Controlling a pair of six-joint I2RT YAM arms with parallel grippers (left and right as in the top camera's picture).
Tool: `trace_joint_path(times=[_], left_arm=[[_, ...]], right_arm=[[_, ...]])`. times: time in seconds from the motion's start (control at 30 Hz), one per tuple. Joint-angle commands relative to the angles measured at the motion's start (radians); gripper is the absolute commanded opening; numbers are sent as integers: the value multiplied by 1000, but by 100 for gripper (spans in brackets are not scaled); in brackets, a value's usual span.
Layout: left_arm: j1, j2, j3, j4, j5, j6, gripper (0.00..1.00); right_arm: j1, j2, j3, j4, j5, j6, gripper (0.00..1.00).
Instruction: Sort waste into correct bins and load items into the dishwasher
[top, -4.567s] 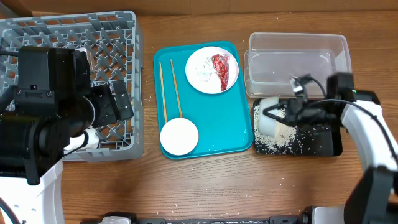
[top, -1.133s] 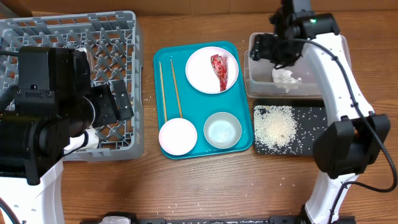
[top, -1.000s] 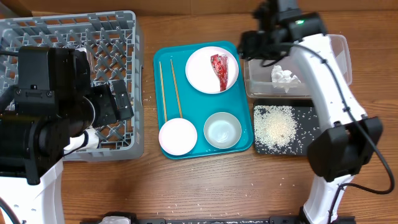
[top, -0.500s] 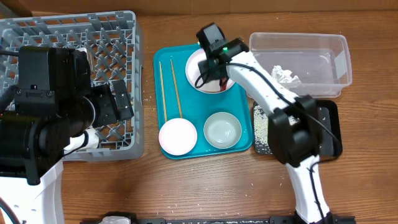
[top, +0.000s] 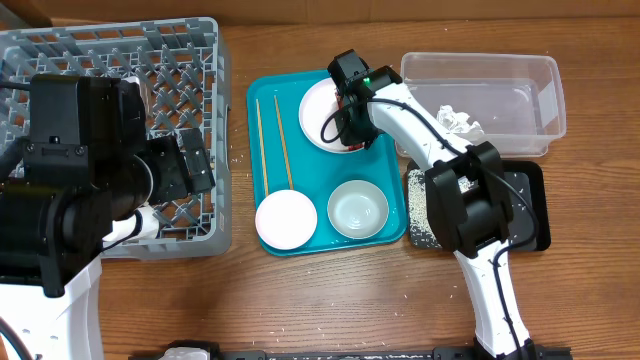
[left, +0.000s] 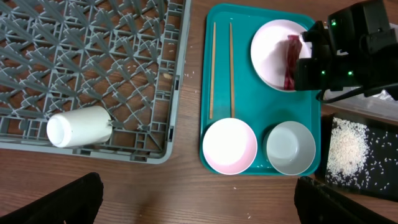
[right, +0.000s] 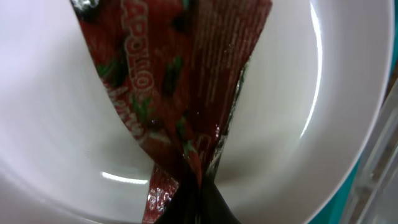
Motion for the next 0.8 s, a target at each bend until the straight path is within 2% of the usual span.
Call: trace_joint_path(times=[0.0, 0.13, 0.3, 0.5, 0.7, 0.73, 0.77], left_arm=[[4, 6, -4, 2, -10, 8, 100], [4, 6, -4, 2, -10, 8, 100], [4, 6, -4, 2, -10, 8, 100], [4, 6, -4, 2, -10, 8, 100], [4, 6, -4, 2, -10, 8, 100], [4, 6, -4, 2, -10, 8, 100], [4, 6, -4, 2, -10, 8, 100]], right_arm=[[2, -39, 118, -48, -86, 10, 4], [-16, -90, 259, -155, -90, 85, 4], [-68, -170, 377, -275, -95, 87, 4], [-177, -190, 360, -425, 13, 88, 4], [-275, -162, 257, -414, -3, 129, 4], [-285, -162, 238, -407, -26, 128, 10], [-292, -162, 231, -406, -58, 121, 27]])
